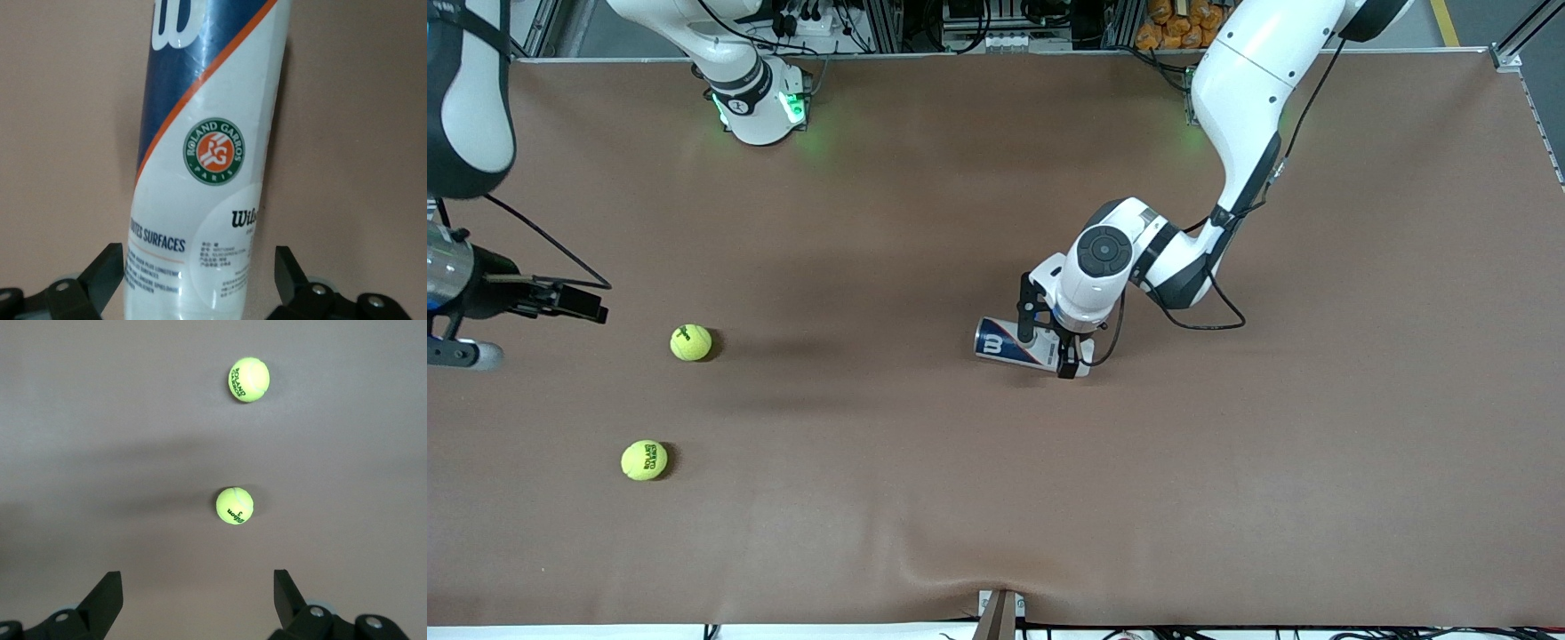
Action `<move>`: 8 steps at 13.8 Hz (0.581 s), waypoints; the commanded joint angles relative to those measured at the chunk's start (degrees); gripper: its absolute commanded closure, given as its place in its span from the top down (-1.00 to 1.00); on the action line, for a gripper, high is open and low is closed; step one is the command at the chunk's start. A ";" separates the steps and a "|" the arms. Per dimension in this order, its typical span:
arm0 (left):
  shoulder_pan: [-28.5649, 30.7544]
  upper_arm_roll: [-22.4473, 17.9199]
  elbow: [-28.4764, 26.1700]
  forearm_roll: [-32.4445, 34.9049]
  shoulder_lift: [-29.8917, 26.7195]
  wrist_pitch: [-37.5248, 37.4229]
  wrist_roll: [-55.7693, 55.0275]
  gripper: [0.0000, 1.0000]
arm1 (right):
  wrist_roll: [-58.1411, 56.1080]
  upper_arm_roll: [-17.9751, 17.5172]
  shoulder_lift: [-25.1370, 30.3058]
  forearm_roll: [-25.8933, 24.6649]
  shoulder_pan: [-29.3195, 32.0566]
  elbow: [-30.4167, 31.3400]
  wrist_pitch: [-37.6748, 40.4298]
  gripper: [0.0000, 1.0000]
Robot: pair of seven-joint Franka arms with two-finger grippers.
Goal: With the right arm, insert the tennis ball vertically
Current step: 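Grasp the can with the left gripper while the right gripper reaches out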
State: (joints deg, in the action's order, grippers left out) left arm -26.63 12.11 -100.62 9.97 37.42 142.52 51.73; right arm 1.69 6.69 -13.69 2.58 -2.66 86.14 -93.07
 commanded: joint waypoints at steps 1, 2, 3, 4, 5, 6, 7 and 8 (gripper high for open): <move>0.08 -0.33 -0.98 2.59 0.11 2.58 -0.66 1.00 | -0.28 -0.19 -3.87 -0.29 2.21 -1.15 0.00 1.00; 0.17 -0.33 -1.16 2.68 0.20 2.76 -0.66 1.00 | -0.28 -0.19 -5.37 -0.38 2.39 -1.58 -0.35 1.00; 0.17 -0.33 -1.16 2.68 0.29 2.94 -0.49 1.00 | -0.28 -0.19 -6.86 -0.47 2.39 -1.76 -1.23 1.00; 0.17 -0.33 -1.16 2.68 0.46 3.63 -0.49 1.00 | -0.20 -0.19 -8.36 -0.03 2.39 -1.76 -3.15 1.00; 0.17 -0.51 -1.59 2.68 0.64 4.86 -0.57 1.00 | -0.11 -0.19 -9.76 0.41 2.48 -1.68 -5.52 1.00; 0.17 -0.68 -2.12 2.68 1.86 7.31 -0.57 1.00 | -0.11 -0.19 -11.52 0.50 2.66 -1.68 -7.72 1.00; 0.34 -0.95 -3.43 3.38 2.04 9.77 -0.49 1.00 | -0.19 -0.19 -13.36 0.50 2.74 -1.68 -11.13 1.00; 0.96 -0.95 -3.62 5.04 1.96 10.32 -0.57 1.00 | -0.19 -0.19 -14.77 0.59 3.01 -1.50 -14.38 1.00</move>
State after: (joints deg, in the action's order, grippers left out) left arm -26.49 11.40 -102.81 12.22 38.90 149.39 51.73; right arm 1.61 6.90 -25.30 2.63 -0.59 86.16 -103.83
